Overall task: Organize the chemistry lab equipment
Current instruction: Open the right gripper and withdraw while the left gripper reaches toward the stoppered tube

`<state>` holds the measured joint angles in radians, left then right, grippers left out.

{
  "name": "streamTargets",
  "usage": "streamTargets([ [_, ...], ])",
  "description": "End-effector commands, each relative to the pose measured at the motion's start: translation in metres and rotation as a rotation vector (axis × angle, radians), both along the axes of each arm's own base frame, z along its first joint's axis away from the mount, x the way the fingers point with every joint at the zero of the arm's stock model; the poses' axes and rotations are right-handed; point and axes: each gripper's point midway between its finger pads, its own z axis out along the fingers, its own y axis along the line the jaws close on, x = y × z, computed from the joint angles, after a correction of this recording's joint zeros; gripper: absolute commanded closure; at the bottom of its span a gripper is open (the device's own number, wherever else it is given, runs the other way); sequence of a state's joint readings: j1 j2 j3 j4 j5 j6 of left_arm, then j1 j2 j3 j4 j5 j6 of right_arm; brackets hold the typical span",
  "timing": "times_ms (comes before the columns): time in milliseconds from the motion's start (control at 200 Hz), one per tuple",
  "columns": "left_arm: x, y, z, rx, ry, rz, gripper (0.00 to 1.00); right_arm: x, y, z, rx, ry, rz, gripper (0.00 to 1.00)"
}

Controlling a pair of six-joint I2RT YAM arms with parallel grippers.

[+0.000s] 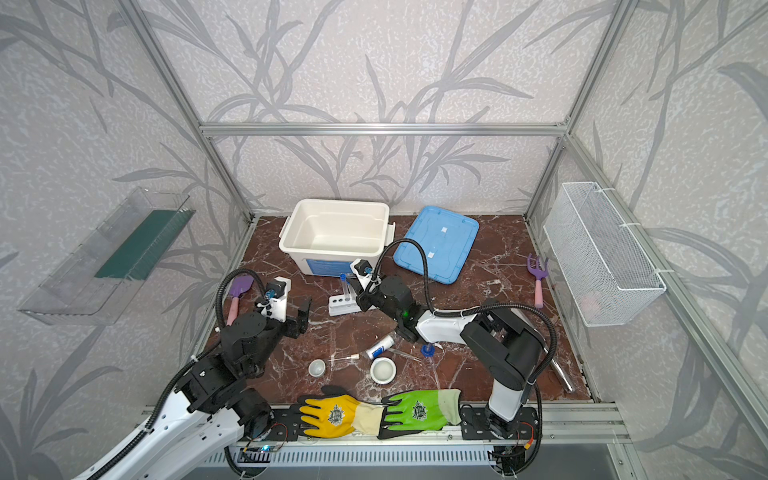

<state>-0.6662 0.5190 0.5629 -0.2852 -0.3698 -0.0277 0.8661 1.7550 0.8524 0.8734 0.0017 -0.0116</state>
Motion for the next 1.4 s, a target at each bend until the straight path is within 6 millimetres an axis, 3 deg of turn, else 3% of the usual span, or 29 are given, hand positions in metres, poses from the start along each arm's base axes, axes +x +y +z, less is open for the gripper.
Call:
streamTargets([
  [0, -0.003, -0.009, 0.002, 0.066, 0.035, -0.076, 0.24, -0.003, -0.009, 0.017, 0.003, -0.025, -0.02, 0.74],
  [220, -0.021, -0.045, -0.041, 0.175, 0.225, -0.33, 0.26, -0.005, -0.038, 0.055, 0.048, -0.028, -0.038, 0.72],
  [445, -0.034, -0.063, -0.071, 0.261, 0.342, -0.487, 0.27, -0.011, -0.075, 0.068, 0.034, 0.034, -0.057, 0.7],
  [645, -0.045, -0.073, -0.098, 0.357, 0.435, -0.606, 0.27, -0.02, -0.106, 0.066, 0.004, 0.071, -0.091, 0.7],
  [910, -0.059, -0.075, -0.149, 0.592, 0.608, -0.726, 0.3, -0.026, -0.138, 0.053, 0.011, 0.117, -0.149, 0.7],
  [1400, -0.062, -0.08, -0.183, 0.758, 0.711, -0.792, 0.32, -0.025, -0.161, 0.04, 0.043, 0.145, -0.197, 0.7],
])
